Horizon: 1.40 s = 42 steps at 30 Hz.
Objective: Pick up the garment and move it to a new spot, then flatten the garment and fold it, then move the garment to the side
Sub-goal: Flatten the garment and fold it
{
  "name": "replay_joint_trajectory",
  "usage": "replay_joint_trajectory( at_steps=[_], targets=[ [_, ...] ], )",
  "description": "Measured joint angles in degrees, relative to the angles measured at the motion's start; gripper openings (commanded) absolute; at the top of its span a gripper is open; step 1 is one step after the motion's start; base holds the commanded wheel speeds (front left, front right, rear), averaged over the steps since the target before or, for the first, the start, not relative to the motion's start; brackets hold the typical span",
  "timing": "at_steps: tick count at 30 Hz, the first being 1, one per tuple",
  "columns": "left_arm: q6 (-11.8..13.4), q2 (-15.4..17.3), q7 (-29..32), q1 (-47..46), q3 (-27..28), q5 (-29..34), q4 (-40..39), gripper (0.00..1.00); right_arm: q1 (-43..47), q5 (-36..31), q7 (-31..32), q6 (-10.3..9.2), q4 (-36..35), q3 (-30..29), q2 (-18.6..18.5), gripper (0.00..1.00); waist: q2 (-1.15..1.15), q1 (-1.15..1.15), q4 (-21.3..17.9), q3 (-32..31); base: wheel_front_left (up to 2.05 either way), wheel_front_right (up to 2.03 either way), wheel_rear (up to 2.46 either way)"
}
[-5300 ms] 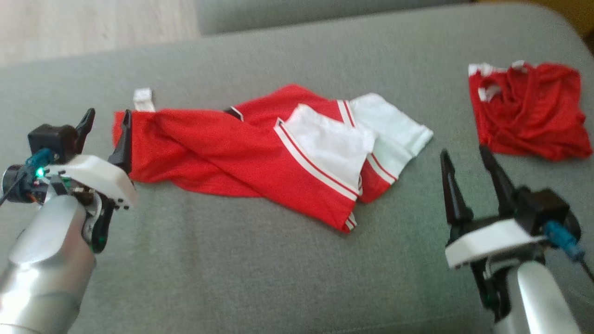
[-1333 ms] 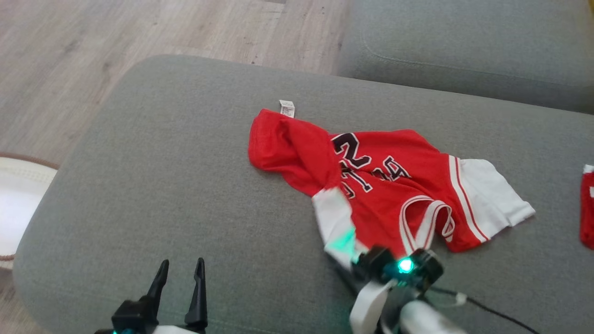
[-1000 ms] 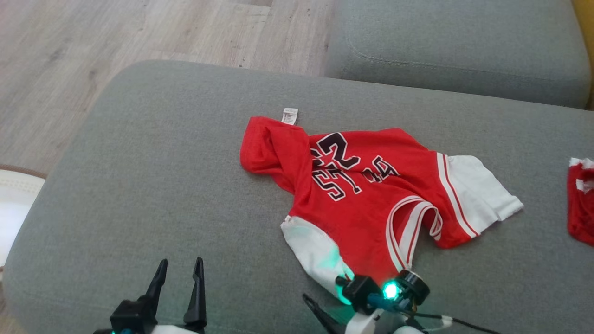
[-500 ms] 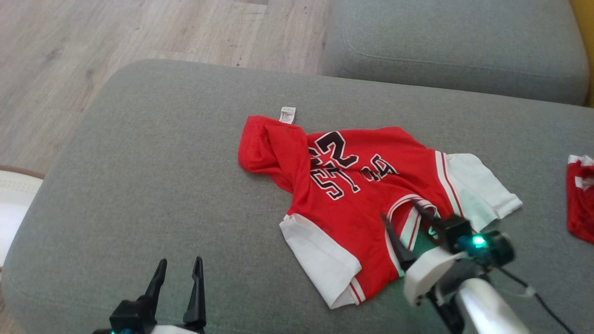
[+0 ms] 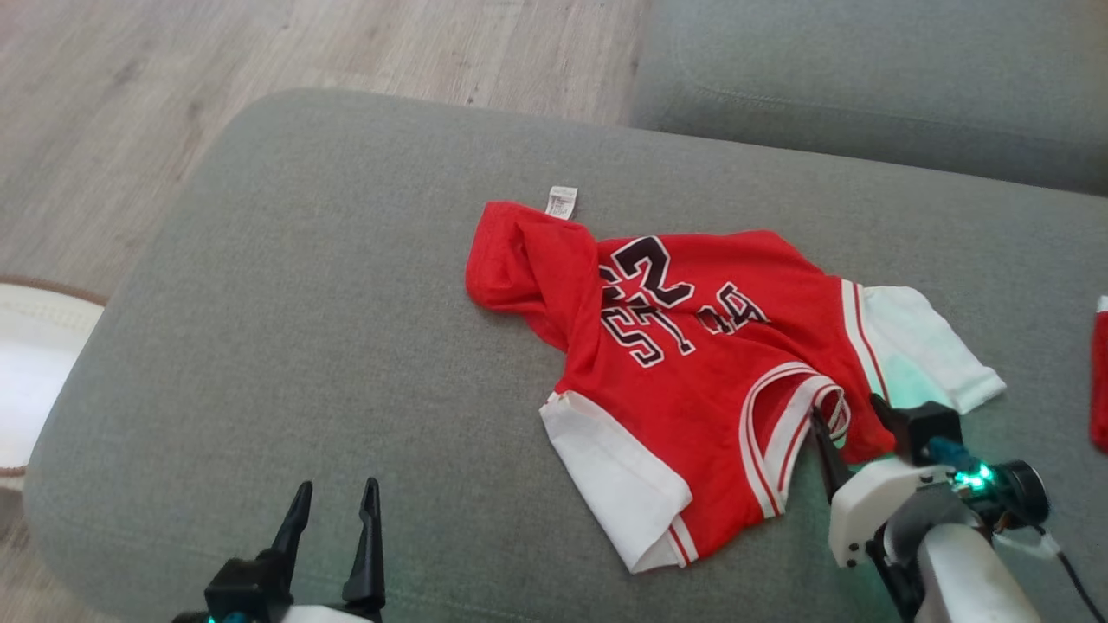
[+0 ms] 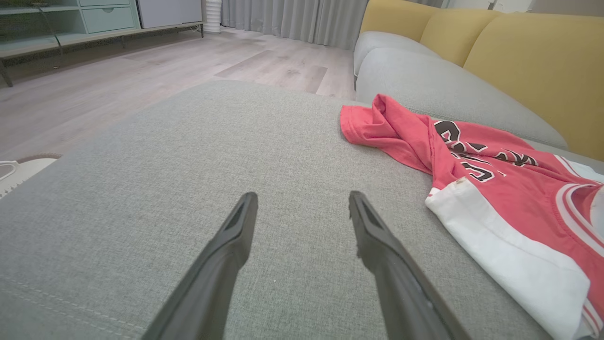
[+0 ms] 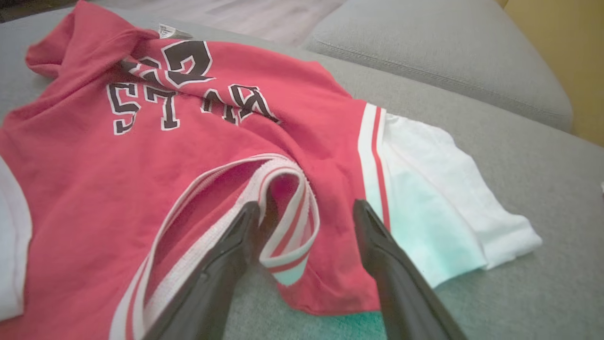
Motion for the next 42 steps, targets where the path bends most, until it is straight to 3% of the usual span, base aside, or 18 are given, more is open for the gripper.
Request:
replay_joint_trajectory(
  at_steps=[4,6,7,8,13,27,28,29,30,36,42],
  targets=[
    [-0.1,-0.01,0.0,-0.28,-0.03,0.0,0.0,1.0,-3.16,-0.01,0.13,0.0,4.49,-1.34,0.13,1.0,0.0,0.0,0.76,0.97,0.0,0.0,0.0],
    [-0.1,-0.03,-0.01,-0.41,-0.04,0.0,0.0,1.0,-4.98,0.02,0.15,0.0,6.8,-1.87,0.16,0.52,0.0,0.0,1.14,1.51,0.0,0.0,0.0],
    [-0.12,-0.04,-0.01,-0.5,-0.04,0.0,0.0,1.0,-5.85,0.09,0.15,0.0,7.95,-2.16,0.16,0.33,0.0,0.0,1.32,1.75,0.0,0.0,0.0],
    [-0.26,-0.07,-0.02,-0.58,-0.05,0.0,0.01,1.0,-6.68,0.1,0.18,0.0,9.03,-2.45,0.13,0.0,0.0,0.0,1.51,1.98,0.0,0.0,0.0],
    [-0.33,-0.34,-0.08,-1.69,-0.27,0.0,0.29,1.0,-11.48,-0.29,-1.0,0.0,12.43,-3.81,-1.45,0.0,0.0,0.01,2.53,3.07,0.0,0.0,0.0],
    [-2.19,-2.55,-0.35,-4.45,-0.6,0.65,2.26,1.0,-30.2,-7.44,-0.36,0.0,19.63,-9.35,-14.33,0.0,0.0,0.01,6.35,6.53,0.0,0.0,0.0],
    [-2.29,-2.75,-0.56,-4.61,-0.6,0.66,2.41,1.0,-30.85,-8.03,-0.36,0.0,20.01,-10.01,-14.68,0.25,0.0,0.01,6.56,6.79,0.0,0.0,0.0],
    [-2.3,-2.99,-0.59,-4.78,-0.59,0.66,2.5,1.0,-31.32,-8.59,-0.35,0.0,20.5,-10.54,-14.79,0.91,0.0,0.01,6.75,6.98,0.0,0.0,0.0],
    [-2.3,-3.15,-0.59,-4.85,-0.58,0.66,2.56,1.0,-31.69,-9.11,-0.34,0.0,20.97,-10.82,-14.72,1.0,0.0,0.01,6.85,7.07,0.0,0.0,0.0],
    [-2.35,-3.27,-0.65,-4.83,-0.34,1.16,3.07,1.0,-31.74,-10.44,-2.29,0.0,22.9,-12.6,-13.81,1.0,0.0,0.01,5.88,6.37,0.0,0.0,0.0],
    [-2.27,-2.86,-0.65,-4.62,0.3,1.2,3.12,1.0,-30.45,-9.66,-7.78,0.0,23.96,-12.21,-9.44,1.0,0.0,0.0,3.39,3.62,0.0,0.0,0.0]
  ],
)
